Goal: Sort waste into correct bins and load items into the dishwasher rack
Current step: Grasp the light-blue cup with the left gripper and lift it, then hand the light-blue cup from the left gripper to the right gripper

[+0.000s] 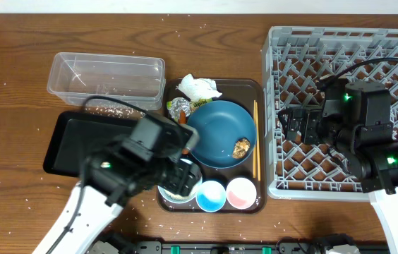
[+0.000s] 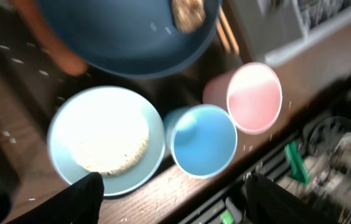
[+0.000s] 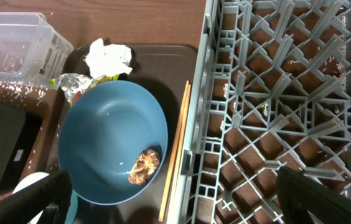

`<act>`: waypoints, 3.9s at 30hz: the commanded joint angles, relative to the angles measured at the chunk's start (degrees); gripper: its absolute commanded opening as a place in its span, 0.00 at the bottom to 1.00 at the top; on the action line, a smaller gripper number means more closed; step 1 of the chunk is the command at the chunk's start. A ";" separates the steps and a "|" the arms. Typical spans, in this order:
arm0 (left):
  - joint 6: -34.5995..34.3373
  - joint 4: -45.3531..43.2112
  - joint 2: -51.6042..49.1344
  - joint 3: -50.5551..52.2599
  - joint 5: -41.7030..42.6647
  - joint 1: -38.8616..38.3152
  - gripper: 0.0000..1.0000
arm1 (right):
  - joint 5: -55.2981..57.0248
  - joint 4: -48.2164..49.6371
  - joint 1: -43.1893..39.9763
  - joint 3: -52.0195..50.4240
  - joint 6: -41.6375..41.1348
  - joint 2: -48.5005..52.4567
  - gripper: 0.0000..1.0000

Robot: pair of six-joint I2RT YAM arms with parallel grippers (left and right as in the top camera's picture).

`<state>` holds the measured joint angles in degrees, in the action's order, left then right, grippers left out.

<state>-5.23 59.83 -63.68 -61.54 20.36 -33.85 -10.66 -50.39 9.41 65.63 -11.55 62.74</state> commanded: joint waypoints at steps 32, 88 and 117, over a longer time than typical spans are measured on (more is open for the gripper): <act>-6.05 -10.47 -19.10 9.97 -10.97 -13.00 0.58 | 0.37 -1.88 -0.76 1.11 -0.37 0.24 0.99; -7.54 -23.10 -14.49 -5.73 66.58 27.71 0.06 | -45.72 17.29 1.90 1.11 4.76 0.28 0.89; -10.34 -33.66 -14.49 -5.73 67.25 21.00 0.06 | -46.60 21.51 11.93 1.14 6.05 3.15 0.63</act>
<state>-14.39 26.74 -78.30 -66.35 87.59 -12.38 -58.57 -29.17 21.32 65.80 -5.63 65.67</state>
